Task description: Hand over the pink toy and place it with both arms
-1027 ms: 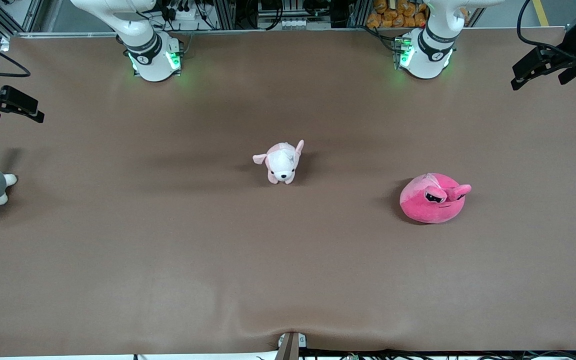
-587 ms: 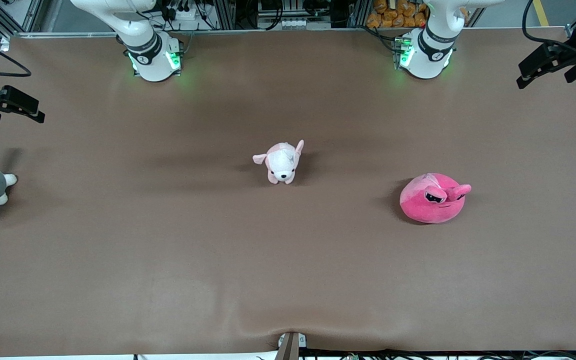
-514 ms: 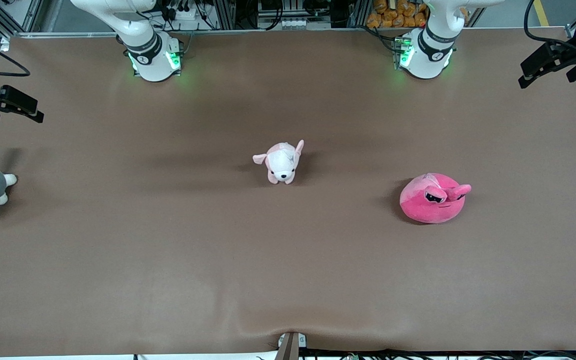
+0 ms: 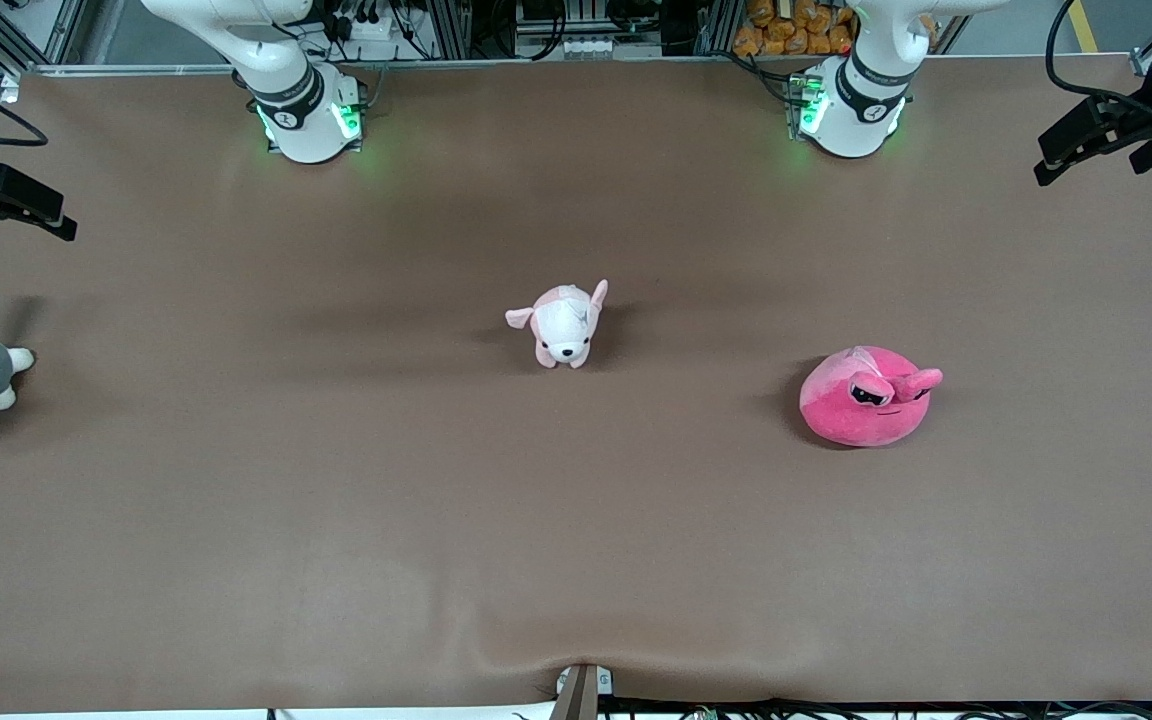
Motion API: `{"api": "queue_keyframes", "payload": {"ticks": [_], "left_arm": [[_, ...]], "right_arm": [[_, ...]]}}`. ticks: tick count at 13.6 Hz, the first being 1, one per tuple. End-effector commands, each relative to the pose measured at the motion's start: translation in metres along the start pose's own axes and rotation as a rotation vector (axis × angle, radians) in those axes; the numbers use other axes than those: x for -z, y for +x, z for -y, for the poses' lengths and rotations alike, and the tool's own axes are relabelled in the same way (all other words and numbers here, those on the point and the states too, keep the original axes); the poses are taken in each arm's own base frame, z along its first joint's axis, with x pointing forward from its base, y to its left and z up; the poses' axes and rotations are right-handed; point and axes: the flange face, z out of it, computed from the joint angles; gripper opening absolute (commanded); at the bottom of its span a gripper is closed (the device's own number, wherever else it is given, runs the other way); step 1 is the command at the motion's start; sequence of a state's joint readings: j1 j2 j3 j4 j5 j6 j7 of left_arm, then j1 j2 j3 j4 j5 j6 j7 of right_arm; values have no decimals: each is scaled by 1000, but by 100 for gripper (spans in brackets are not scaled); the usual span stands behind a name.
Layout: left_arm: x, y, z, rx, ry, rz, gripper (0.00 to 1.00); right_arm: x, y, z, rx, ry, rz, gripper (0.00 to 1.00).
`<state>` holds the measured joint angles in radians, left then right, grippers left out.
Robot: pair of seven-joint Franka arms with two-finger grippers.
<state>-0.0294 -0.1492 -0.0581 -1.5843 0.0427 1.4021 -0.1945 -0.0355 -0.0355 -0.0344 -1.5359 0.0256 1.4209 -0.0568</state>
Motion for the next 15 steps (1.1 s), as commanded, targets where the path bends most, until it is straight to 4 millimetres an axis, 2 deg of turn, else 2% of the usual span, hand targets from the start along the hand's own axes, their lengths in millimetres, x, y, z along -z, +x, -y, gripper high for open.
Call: {"api": "queue_keyframes", "payload": {"ticks": [1,5,7,10,15], "left_arm": [[-1,0,3,-28,1,41,100],[-2,-2,5,-24,8,56,100],[-3,-2,5,-25,11,63,100],[-17,8,3,-27,16,89,100],[-23,11,2,-29,17,95,100]], "right_arm": [[3,-6,-2,11,-7,1,100],[3,-6,-5,6,-6,1,100],[1,-7,-16,-17,-4,6,100],[2,-7,-18,-18,-4,6,100],[-2,-7,-35,-52,1,15,100]]}}
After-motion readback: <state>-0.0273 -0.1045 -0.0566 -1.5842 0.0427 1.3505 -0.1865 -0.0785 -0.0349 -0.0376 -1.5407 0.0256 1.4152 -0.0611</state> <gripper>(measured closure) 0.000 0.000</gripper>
